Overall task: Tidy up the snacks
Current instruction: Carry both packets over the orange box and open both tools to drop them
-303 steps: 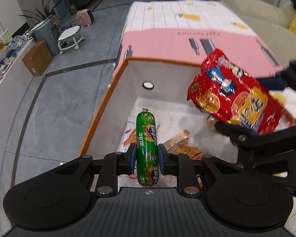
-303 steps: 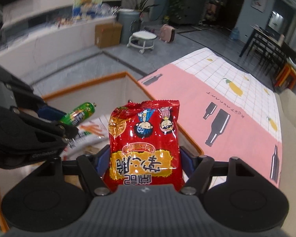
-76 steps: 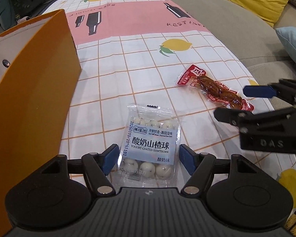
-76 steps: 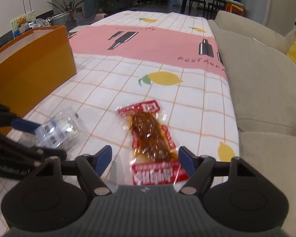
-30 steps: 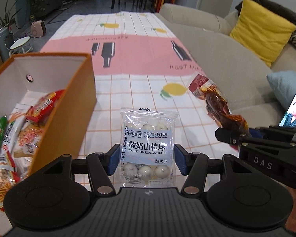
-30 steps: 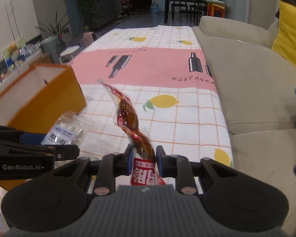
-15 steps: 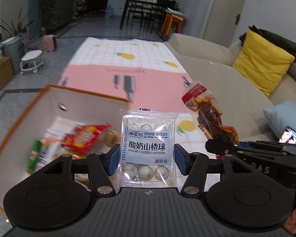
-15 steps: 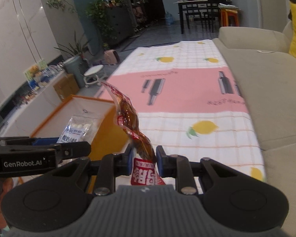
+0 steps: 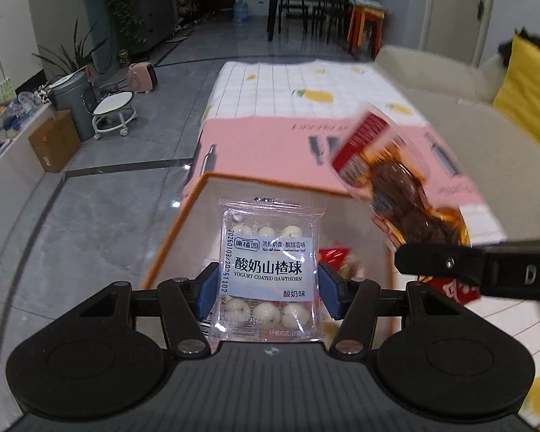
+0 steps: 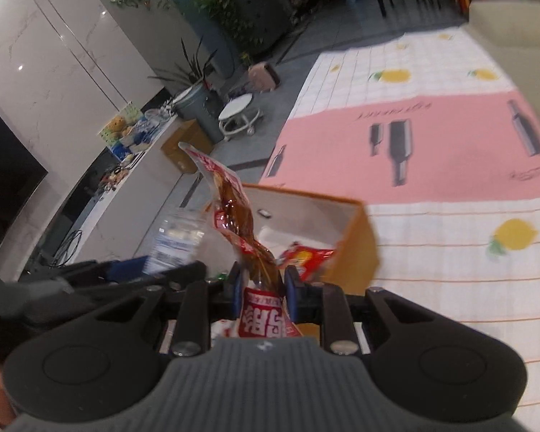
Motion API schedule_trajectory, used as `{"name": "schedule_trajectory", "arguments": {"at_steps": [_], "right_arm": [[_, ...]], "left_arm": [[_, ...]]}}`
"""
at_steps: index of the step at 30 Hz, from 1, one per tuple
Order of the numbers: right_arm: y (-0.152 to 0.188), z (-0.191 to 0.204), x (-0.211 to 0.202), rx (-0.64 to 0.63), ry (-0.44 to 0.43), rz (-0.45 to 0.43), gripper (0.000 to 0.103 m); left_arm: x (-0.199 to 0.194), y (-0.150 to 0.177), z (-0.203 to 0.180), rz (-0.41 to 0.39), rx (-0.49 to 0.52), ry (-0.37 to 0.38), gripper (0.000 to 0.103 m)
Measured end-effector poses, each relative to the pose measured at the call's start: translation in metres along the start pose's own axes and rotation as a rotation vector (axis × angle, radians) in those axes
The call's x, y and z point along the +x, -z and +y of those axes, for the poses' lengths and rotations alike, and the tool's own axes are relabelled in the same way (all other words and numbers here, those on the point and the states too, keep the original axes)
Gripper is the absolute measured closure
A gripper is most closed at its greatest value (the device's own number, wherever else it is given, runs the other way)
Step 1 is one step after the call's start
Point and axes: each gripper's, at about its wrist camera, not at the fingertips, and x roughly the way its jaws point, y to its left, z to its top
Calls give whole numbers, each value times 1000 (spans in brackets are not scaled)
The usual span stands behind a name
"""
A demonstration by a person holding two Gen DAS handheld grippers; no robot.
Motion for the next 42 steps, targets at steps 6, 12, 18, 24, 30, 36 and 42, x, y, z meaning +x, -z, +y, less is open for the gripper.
{"name": "schedule_trajectory", "arguments": {"at_steps": [6, 12, 18, 24, 30, 36, 42], "right_arm": [[-4, 11, 45, 23, 56, 79, 83], [2, 13, 78, -22, 110, 161, 83], [5, 14, 90, -71, 167, 192, 82], [5, 10, 96, -85, 174, 211, 75], [3, 11, 91, -91, 174, 198, 79], [3, 17, 77, -135, 189, 162, 65], [2, 20, 57, -163, 184, 109, 55]], "left_arm": [[35, 11, 11, 80, 79, -45, 38], [58, 27, 6, 143, 171, -69, 38], [74, 37, 4, 191, 180, -70, 37], [80, 39, 6, 220, 163, -85, 36], [78, 40, 6, 237, 165, -99, 33], [64, 38, -1, 186, 210, -140, 25], [38, 28, -5, 134, 192, -150, 23]]}}
